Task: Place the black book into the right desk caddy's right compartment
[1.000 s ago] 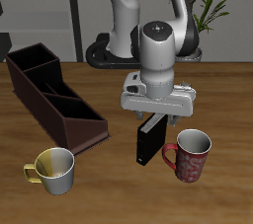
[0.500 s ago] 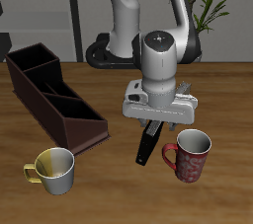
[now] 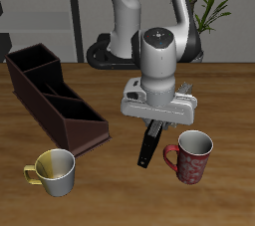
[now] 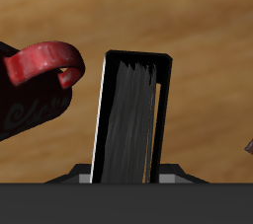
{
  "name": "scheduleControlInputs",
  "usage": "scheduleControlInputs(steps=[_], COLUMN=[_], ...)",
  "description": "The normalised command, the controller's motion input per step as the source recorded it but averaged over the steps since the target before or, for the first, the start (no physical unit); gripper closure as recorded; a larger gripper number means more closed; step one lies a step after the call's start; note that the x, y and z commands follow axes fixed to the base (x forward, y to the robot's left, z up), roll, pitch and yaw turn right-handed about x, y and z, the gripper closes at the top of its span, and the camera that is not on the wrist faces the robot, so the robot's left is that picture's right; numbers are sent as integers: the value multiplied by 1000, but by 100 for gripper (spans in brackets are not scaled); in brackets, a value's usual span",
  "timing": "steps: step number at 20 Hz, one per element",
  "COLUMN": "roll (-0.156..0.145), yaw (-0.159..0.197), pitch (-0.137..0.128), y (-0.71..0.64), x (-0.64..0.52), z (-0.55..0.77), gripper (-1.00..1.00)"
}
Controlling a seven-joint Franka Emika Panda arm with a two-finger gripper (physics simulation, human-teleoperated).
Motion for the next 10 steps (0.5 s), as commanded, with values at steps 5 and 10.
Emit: scheduleControlInputs(steps=[5, 10], roll=[-24, -36], yaw=[11, 18], pitch=[-22, -52], y=[-223, -289], x=[69, -47], z=[166, 412], gripper=[100, 100])
